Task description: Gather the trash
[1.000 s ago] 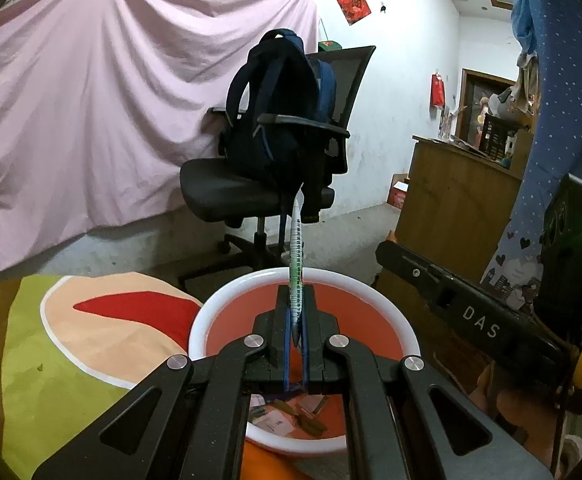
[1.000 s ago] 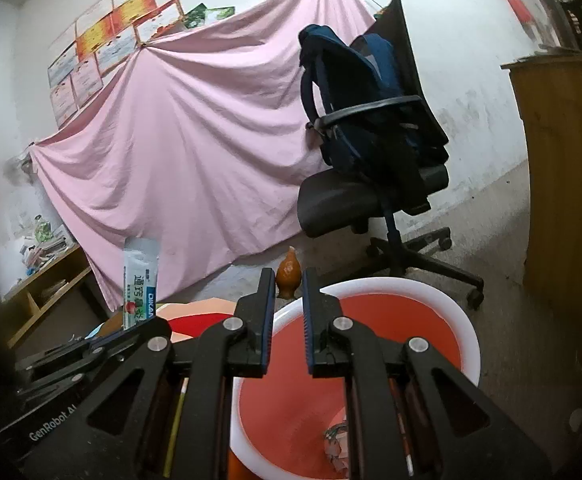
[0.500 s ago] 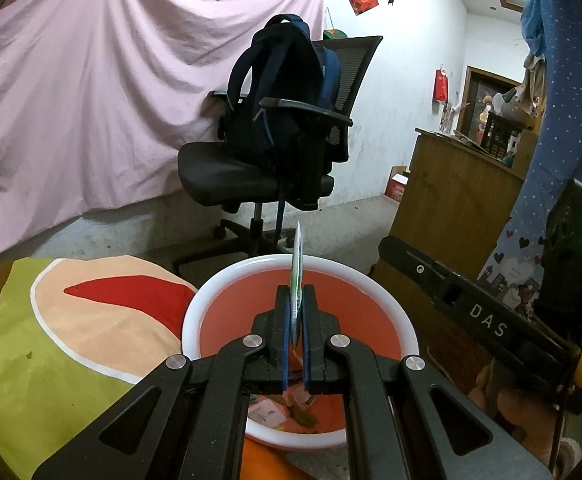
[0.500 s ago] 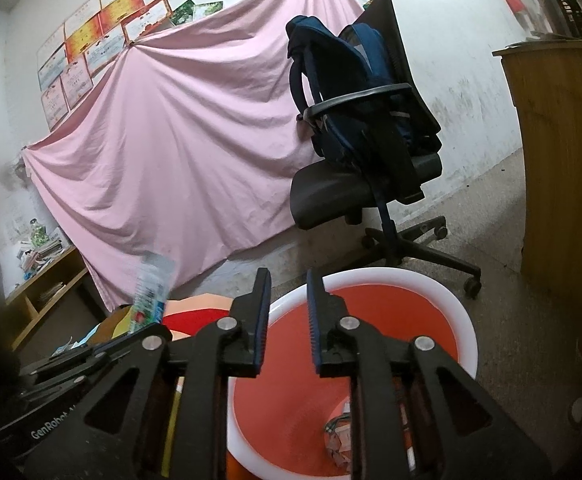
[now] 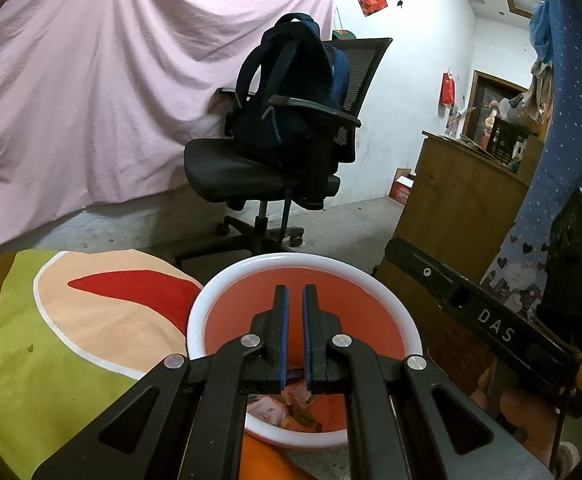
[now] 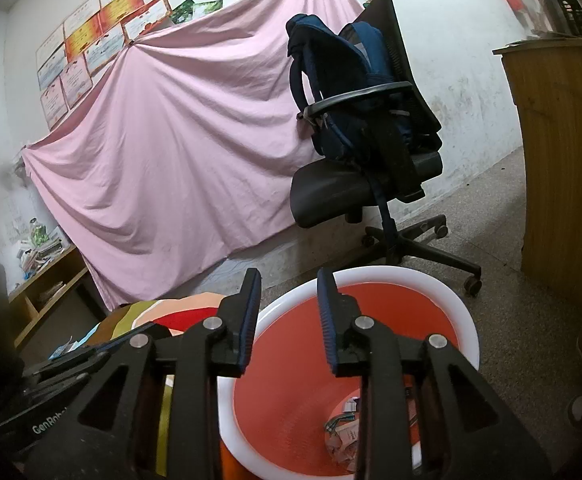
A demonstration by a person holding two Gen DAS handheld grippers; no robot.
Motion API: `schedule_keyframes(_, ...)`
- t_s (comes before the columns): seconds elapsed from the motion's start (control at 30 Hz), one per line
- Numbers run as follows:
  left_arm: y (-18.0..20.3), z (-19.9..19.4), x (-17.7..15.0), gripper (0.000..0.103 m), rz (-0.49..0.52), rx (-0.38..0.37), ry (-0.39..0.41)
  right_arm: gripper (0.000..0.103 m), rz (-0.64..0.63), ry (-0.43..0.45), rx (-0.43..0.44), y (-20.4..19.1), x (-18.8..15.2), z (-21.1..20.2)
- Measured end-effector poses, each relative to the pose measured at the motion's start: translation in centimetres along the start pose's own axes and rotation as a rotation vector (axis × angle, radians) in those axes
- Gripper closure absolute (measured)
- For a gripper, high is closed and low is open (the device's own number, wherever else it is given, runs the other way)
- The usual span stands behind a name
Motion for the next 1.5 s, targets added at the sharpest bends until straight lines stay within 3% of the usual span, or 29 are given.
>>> schedule_keyframes(0.33,-1.3,-2.0,0.1,0.097,-0.013,0.049,0.021,0.040,-0.026,0.000,0.004,-1.0,-0.5,-0.1)
schedule_keyframes(0.47,-2.3,-3.4,0.2,0.074,-0.040,0.072,0.049,0.034,-0.049,0.001,0.007,-1.8,-0.6,-0.1)
schedule_keyframes(0.67,-3.7,-6.0,0.2,0.071,-0.055,0.127,0.086,0.024,-0.098,0.009,0.012,-3.5,-0.9,-0.3)
schedule_keyframes(0.87,-4.7,-9.2,-0.4,0.057,-0.067,0.182,0.129,0.014,-0.129,0.034,0.005,-5.0,-1.1,-1.5)
schedule_keyframes(0.93,-5.1,-10.6,-0.7,0.053,-0.069,0.203,0.148,0.003,-0.138,0.051,0.001,-5.6,-1.2,-2.2)
schedule_keyframes(1.0,-5.2,-11.8,-1.0,0.047,-0.072,0.219,0.166,0.000,-0.153,0.076,-0.009,-6.4,-1.4,-3.2)
schedule_keyframes(1.1,-5.6,-13.9,-1.6,0.040,-0.079,0.245,0.193,0.000,-0.172,0.092,-0.014,-7.6,-1.5,-4.2)
schedule_keyframes(1.23,-6.1,-17.1,-2.6,0.020,-0.096,0.278,0.240,0.000,-0.206,0.114,-0.002,-9.7,-1.9,-5.9)
schedule_keyframes(1.5,-6.1,-23.3,-5.1,0.011,-0.079,0.340,0.305,0.000,-0.253,0.145,0.021,-13.6,-3.6,-9.7)
Point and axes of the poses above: each gripper's, at about its wrist camera, not at the fingertips, and z roughly the way its jaws point, y to its right, x to its top, the point moved 1 cm from there along z, roughly the way its jaws point, and after that the axes turned 1 degree about y, right-handed, at the moved point
